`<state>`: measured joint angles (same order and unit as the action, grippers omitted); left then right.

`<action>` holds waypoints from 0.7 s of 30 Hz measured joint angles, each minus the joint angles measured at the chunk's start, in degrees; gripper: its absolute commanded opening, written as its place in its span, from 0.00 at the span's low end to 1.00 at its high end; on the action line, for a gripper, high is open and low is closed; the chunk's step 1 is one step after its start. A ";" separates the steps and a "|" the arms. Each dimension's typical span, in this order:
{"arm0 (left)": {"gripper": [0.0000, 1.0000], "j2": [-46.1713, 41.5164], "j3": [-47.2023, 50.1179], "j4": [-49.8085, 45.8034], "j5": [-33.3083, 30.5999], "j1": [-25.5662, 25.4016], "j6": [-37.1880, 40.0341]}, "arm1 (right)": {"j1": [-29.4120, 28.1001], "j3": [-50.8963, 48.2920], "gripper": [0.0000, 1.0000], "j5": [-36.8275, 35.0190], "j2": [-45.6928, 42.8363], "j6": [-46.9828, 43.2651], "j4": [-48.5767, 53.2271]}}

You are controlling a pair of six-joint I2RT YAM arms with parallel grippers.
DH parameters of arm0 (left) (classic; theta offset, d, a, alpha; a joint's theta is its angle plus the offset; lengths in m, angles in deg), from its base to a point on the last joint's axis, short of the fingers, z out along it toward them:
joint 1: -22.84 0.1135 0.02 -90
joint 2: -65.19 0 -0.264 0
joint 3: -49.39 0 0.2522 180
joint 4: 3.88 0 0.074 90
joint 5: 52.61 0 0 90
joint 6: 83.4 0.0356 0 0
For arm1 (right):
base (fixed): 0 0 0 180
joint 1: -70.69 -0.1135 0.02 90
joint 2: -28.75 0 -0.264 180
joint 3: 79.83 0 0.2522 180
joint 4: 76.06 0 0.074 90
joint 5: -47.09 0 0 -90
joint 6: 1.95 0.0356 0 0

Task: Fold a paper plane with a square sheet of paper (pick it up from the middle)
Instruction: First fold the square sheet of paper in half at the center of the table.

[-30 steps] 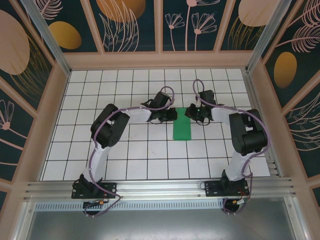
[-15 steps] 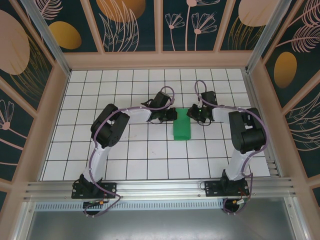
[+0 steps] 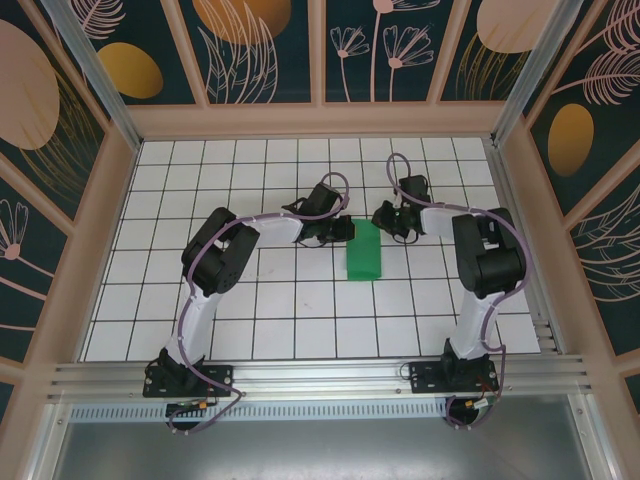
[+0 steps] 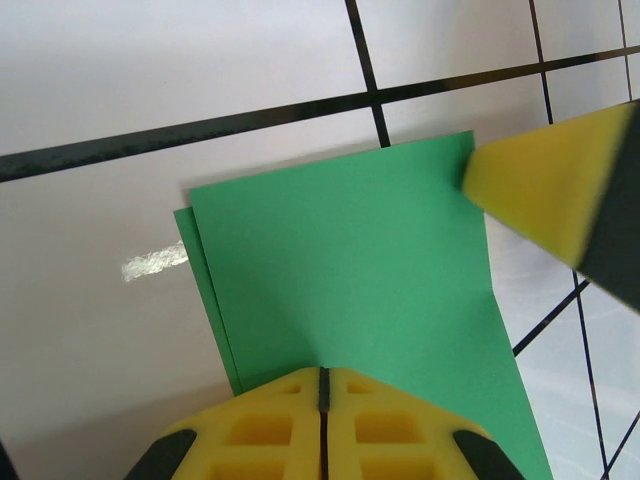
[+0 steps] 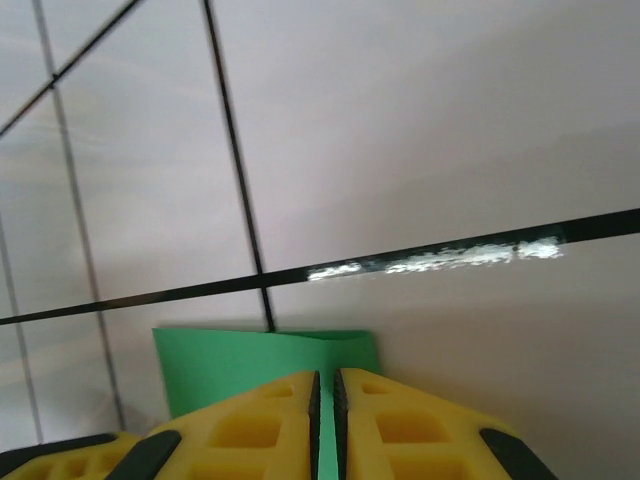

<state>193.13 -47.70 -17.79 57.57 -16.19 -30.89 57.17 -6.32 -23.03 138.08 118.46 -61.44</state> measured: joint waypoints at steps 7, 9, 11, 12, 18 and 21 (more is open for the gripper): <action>0.09 0.00 0.00 0.00 -0.11 0.00 0.00 | 0.04 1.64 0.15 -2.29 0.55 0.04 1.11; 0.09 0.00 0.00 0.00 -0.13 0.00 0.00 | 0.04 1.75 0.15 -2.25 0.39 0.00 1.07; 0.09 0.00 0.00 0.02 -0.13 0.00 0.02 | 0.04 1.73 0.15 -1.77 -0.35 -0.02 1.27; 0.09 0.00 0.00 0.02 -0.13 0.00 0.02 | 0.02 1.68 0.16 -1.33 -1.03 -0.04 1.44; 0.09 0.00 -0.11 -0.07 -0.13 0.00 0.02 | -1.18 -3.69 0.15 2.80 -9.35 -0.02 1.16; 0.09 0.00 -0.11 -0.07 -0.13 0.00 0.02 | -2.47 -8.17 0.15 4.48 -11.82 -0.02 1.46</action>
<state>193.13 -47.81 -17.85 57.44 -16.19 -30.87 54.70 -14.49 -18.55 126.26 118.44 -59.98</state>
